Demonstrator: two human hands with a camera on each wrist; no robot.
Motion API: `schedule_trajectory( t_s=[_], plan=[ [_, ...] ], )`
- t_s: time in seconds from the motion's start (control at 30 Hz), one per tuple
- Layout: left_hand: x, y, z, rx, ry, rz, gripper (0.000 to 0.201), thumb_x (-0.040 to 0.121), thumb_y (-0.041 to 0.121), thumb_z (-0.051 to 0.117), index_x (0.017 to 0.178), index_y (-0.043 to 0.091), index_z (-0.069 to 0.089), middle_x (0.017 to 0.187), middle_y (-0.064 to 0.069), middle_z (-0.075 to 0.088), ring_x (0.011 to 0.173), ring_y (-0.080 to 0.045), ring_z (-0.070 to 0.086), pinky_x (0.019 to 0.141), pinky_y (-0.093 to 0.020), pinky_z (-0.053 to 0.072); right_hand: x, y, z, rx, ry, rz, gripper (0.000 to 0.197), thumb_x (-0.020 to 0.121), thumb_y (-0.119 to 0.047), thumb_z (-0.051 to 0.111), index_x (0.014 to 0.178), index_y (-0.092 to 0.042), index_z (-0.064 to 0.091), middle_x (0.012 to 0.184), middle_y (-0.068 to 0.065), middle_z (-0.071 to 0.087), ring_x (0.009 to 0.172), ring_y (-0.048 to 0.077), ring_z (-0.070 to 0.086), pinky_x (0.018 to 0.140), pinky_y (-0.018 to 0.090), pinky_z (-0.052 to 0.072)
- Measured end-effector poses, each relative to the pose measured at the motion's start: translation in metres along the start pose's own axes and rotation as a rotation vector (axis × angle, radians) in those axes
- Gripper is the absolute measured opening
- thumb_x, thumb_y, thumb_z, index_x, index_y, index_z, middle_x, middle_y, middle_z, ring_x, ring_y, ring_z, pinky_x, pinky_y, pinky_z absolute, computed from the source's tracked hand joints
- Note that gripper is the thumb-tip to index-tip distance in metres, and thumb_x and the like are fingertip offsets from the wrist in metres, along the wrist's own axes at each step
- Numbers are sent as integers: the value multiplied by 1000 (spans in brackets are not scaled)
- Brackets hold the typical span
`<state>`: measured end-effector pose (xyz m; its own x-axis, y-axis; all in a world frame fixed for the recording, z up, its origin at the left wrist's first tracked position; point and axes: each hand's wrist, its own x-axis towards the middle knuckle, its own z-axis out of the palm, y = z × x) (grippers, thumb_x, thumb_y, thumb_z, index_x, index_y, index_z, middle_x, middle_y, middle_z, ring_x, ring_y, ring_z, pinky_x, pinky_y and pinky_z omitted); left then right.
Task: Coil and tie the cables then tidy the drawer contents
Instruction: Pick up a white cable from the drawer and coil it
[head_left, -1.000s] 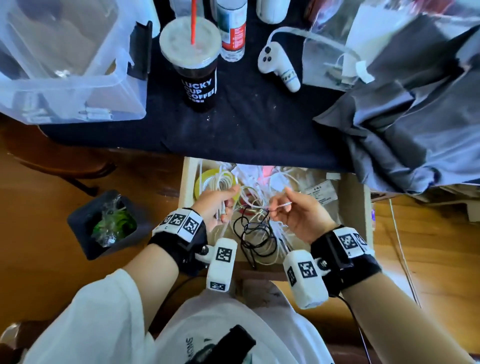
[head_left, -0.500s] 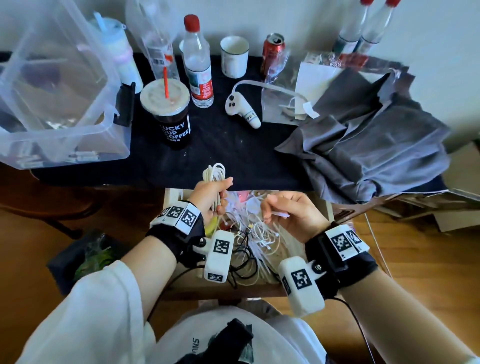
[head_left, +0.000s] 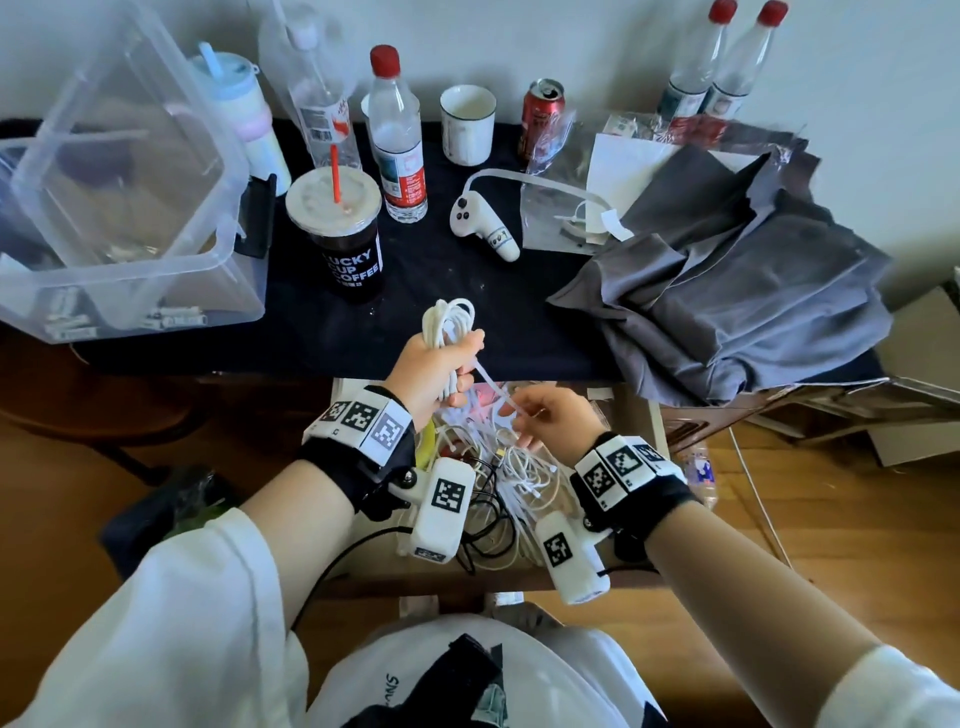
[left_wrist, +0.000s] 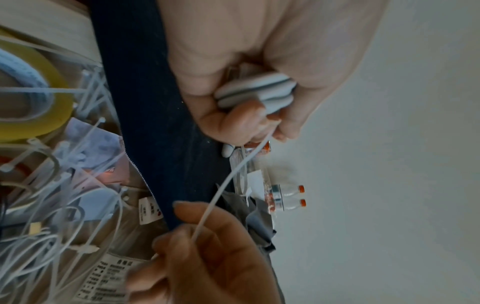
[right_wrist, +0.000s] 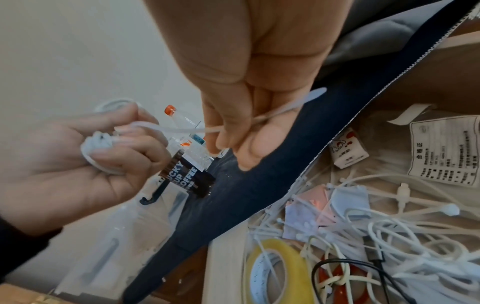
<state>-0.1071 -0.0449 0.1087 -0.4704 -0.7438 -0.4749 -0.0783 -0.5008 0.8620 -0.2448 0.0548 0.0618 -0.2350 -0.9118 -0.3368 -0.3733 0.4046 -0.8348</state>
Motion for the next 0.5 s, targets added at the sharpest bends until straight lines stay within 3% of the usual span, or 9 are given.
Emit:
schedule_trajectory(
  t_s=[0.13, 0.23, 0.3, 0.4, 0.5],
  plan=[
    [0, -9, 7, 139, -57, -9, 17, 92, 16, 59, 78, 8, 52, 55, -1, 38, 47, -12, 36, 35, -17, 28, 5, -3, 3, -48, 101, -30, 8, 89, -13, 60, 84, -15, 66, 66, -8, 59, 60, 8, 53, 67, 27, 47],
    [-1, -12, 6, 155, -133, -52, 15, 91, 11, 59, 78, 11, 54, 56, -3, 40, 49, -13, 36, 35, -17, 28, 8, -5, -1, 5, 175, -39, 17, 91, -18, 58, 75, -23, 62, 65, -5, 62, 61, 8, 52, 65, 26, 44],
    [-1, -10, 3, 122, -159, -80, 8, 90, 5, 59, 86, 11, 55, 52, 0, 44, 46, -11, 37, 35, -17, 28, 10, -7, -8, 126, 279, 0, 25, 93, -15, 53, 72, -26, 59, 62, -2, 59, 52, 4, 50, 53, 20, 42],
    [2, -9, 2, 186, -163, -71, 25, 85, 1, 64, 102, 13, 49, 55, 1, 46, 45, -11, 39, 36, -18, 28, 9, -26, -20, 349, 359, 7, 20, 93, -14, 54, 75, -20, 58, 60, -2, 51, 39, -3, 45, 44, 11, 35],
    [5, -6, 11, 369, -188, 32, 51, 73, 14, 76, 116, 12, 48, 72, -8, 55, 49, -20, 48, 38, -27, 37, 6, -57, -28, 353, 212, -36, 14, 88, -30, 62, 84, -16, 61, 64, -4, 54, 40, -4, 47, 42, 11, 34]
  ],
)
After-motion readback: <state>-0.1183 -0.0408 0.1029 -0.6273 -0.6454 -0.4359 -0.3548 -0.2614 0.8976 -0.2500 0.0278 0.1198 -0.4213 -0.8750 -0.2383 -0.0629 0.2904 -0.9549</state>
